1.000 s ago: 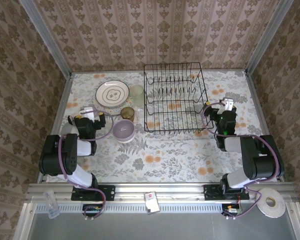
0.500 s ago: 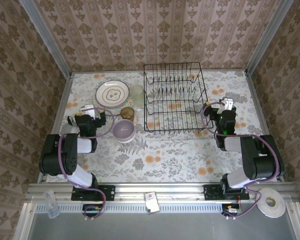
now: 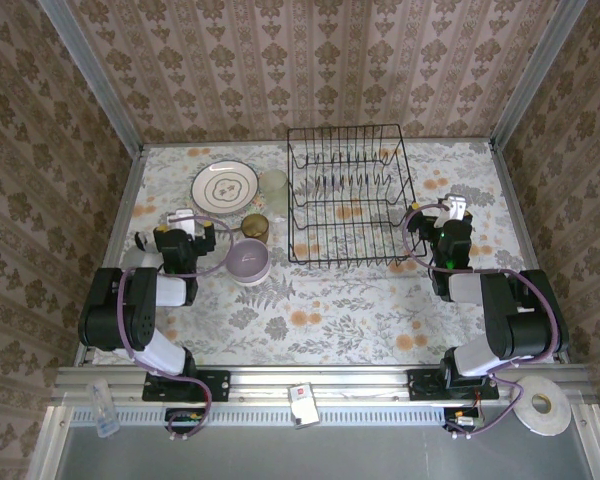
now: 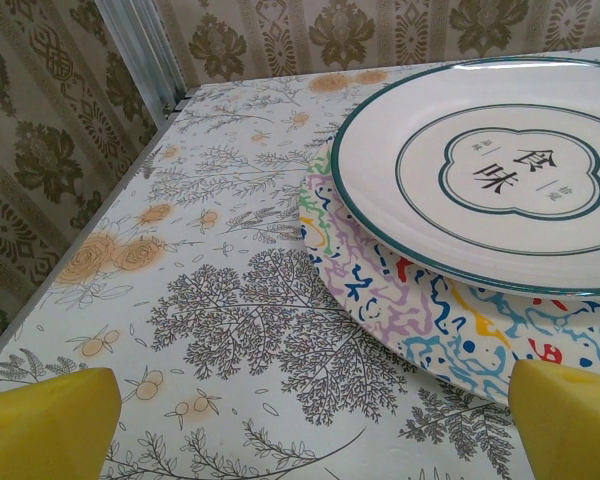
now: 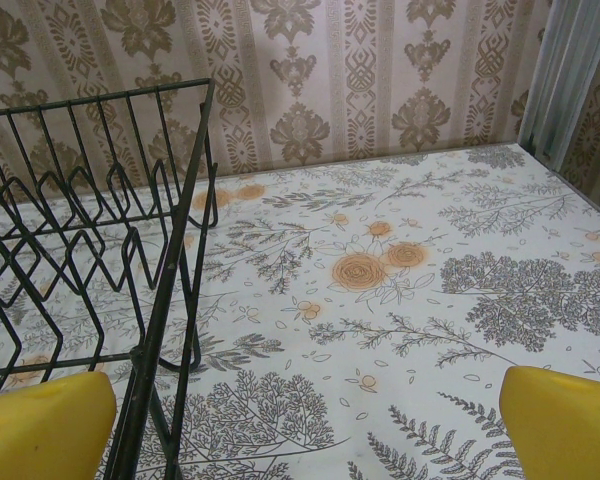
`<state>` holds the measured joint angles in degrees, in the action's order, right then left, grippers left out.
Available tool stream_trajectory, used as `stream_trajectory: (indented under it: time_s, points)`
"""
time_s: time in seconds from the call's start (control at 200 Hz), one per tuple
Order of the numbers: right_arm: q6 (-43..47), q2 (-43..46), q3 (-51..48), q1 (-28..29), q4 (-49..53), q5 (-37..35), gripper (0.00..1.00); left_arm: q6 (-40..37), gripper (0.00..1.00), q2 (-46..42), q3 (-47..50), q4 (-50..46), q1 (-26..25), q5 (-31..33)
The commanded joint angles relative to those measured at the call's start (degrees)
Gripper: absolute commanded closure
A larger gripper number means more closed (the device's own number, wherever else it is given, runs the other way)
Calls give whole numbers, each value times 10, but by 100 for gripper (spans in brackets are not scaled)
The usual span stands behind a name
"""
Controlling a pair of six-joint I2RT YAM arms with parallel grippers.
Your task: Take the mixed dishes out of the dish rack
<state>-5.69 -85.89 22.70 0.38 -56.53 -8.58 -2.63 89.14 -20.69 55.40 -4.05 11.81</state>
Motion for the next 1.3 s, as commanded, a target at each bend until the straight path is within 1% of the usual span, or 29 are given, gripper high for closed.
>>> stream_trajectory:
  time_s: [0.0, 0.345, 0.495, 1.295]
  points:
    - [20, -17, -2, 8, 62, -4, 0, -4, 0, 0, -8, -9, 7, -10]
    - [22, -17, 0, 9, 63, -5, 0, -2, 0, -2, -11, -16, 12, -26]
    - [23, -17, 0, 11, 64, -6, 0, -17, 0, -2, -14, -21, 13, -65]
    - [23, -17, 1, 11, 66, -7, 0, -16, 0, -2, -15, -25, 15, -70]
